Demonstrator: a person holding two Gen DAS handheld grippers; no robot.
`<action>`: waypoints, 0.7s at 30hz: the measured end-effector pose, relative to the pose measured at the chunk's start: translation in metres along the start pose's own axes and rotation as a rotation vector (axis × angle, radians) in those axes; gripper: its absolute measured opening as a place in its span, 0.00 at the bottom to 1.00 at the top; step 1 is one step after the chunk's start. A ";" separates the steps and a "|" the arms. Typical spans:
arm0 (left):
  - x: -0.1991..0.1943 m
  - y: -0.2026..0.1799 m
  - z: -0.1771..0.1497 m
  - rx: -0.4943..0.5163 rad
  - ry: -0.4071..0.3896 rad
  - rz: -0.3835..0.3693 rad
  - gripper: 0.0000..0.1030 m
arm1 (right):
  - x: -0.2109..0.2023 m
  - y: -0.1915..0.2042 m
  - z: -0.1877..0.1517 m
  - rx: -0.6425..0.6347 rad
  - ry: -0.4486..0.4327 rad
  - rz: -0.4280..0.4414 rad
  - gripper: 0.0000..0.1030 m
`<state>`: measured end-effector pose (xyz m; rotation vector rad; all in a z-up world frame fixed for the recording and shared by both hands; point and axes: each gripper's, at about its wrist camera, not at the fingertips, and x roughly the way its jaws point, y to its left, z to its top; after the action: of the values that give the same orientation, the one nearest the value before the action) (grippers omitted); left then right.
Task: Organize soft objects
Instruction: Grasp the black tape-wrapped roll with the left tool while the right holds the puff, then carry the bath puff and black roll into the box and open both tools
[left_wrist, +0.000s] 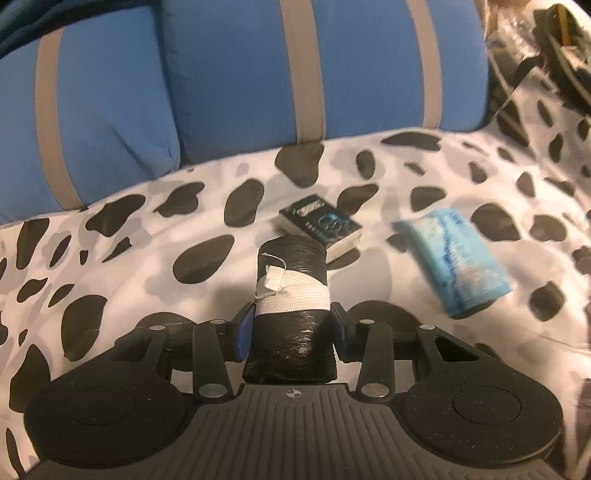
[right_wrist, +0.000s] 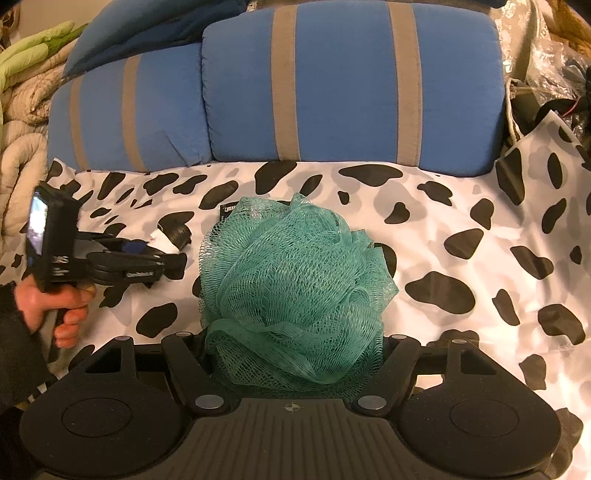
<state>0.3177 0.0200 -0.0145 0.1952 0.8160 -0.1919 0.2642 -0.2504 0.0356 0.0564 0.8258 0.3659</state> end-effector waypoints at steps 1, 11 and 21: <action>-0.005 0.000 0.000 0.001 -0.010 -0.012 0.40 | 0.001 0.000 0.000 -0.001 0.000 -0.002 0.72; -0.063 -0.006 -0.010 0.033 -0.145 -0.130 0.40 | 0.008 0.001 0.003 0.057 0.004 -0.035 0.72; -0.103 -0.019 -0.029 0.039 -0.179 -0.209 0.40 | 0.000 0.004 -0.008 0.051 0.017 -0.056 0.72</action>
<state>0.2234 0.0187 0.0403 0.1266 0.6544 -0.4162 0.2575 -0.2468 0.0310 0.0772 0.8522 0.2926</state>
